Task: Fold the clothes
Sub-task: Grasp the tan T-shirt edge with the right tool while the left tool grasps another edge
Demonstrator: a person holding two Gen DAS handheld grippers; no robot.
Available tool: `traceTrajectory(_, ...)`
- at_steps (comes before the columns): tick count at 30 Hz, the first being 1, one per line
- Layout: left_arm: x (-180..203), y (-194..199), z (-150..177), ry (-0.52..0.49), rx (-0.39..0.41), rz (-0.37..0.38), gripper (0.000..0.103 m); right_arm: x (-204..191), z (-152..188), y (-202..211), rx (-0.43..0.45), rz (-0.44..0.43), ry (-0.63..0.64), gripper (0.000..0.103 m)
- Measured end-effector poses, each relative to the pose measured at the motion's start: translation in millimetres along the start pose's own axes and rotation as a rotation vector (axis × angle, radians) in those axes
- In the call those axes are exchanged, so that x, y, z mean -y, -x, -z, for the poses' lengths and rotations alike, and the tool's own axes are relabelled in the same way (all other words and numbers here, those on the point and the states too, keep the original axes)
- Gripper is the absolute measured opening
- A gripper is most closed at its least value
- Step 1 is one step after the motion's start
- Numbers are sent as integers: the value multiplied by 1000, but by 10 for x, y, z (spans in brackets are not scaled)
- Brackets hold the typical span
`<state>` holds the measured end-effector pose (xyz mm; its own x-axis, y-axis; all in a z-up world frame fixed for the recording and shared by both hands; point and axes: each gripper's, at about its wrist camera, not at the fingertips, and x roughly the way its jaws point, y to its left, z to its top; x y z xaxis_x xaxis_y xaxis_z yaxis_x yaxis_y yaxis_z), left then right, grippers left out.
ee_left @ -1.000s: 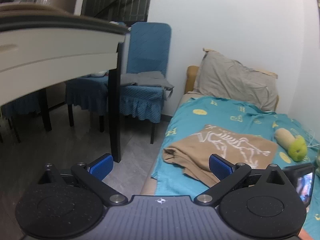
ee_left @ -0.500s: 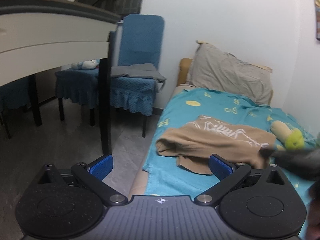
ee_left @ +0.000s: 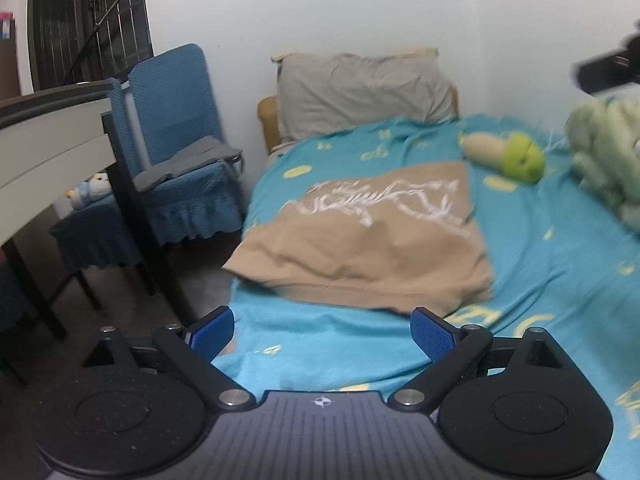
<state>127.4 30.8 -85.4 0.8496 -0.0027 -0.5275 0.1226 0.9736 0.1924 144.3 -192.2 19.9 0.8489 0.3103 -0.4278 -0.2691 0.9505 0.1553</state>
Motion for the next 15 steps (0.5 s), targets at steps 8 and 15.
traceTrajectory(8, 24, -662, -41, -205, -116, -115, 87, 346, 272, -132, -21, -23, -226, 6)
traceTrajectory(15, -239, -1440, -172, -215, -182, 41, 84, 629, 380, -352, -42, -122, -423, 74)
